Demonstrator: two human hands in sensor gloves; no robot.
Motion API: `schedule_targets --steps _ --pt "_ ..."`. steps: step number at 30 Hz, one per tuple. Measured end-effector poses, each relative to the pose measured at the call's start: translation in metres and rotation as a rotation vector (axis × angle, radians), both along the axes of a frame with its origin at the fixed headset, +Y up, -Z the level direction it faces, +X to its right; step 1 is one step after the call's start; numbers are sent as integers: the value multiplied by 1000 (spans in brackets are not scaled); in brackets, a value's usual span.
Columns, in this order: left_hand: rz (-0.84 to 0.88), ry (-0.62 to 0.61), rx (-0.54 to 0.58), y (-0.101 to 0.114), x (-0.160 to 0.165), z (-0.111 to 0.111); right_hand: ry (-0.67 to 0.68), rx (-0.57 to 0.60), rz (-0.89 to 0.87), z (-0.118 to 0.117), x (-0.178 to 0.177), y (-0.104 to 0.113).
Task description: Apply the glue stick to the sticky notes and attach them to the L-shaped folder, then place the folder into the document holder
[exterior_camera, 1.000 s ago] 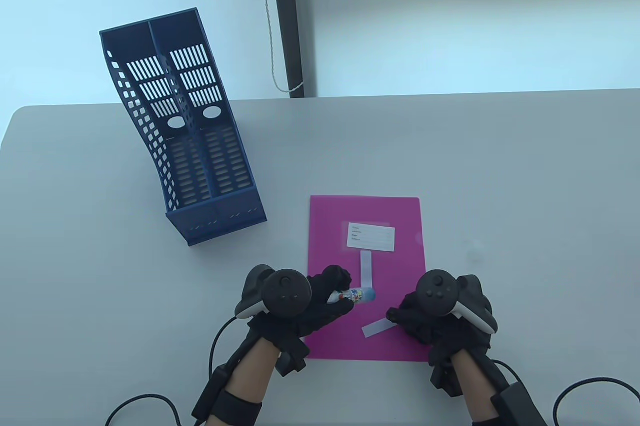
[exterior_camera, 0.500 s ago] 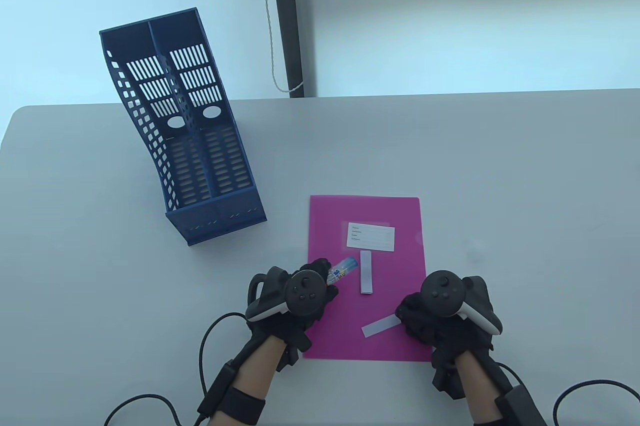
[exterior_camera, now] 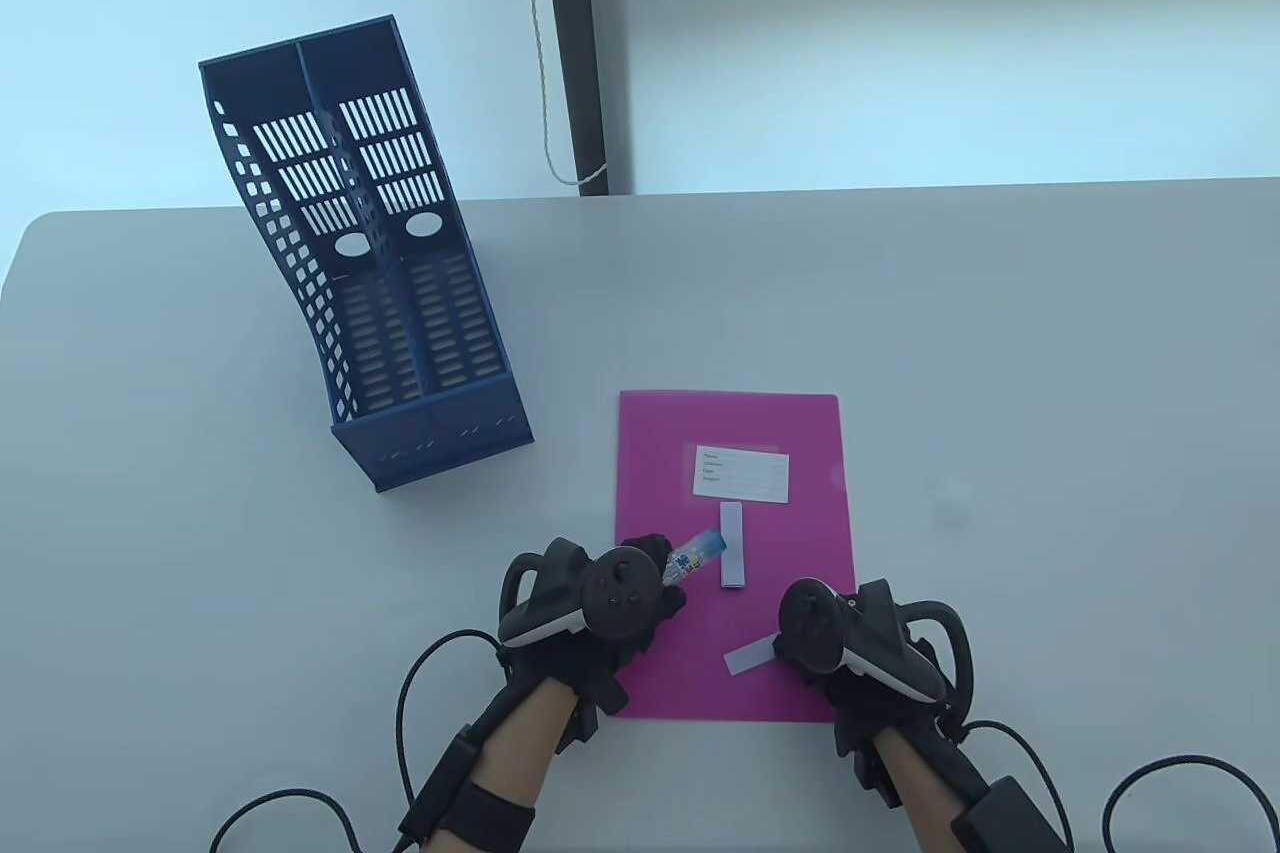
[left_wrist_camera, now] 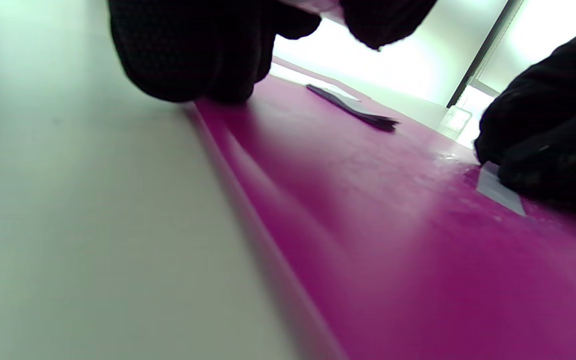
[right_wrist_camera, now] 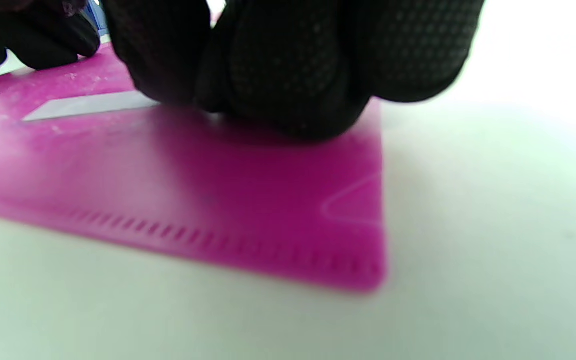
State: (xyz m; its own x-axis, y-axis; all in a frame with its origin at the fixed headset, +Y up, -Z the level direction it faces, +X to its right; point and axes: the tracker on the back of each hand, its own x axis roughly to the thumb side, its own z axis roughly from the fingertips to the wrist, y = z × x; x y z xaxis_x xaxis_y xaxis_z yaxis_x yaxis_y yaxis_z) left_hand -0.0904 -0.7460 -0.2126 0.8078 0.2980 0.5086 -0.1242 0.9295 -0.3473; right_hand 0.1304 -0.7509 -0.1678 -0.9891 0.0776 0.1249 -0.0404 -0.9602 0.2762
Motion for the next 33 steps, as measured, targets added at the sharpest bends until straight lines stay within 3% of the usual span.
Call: schedule_targets --steps 4,13,18,26,33 --pt "13 4 -3 0 -2 -1 10 8 -119 -1 9 -2" --pt "44 16 -22 -2 -6 -4 -21 -136 -466 -9 38 -11" --pt "42 16 -15 -1 -6 -3 -34 -118 -436 -8 37 -11" --pt "31 14 -2 -1 -6 -3 -23 -34 -206 -6 17 -5" --pt "16 15 14 -2 -5 -2 23 -52 -239 -6 14 -4"
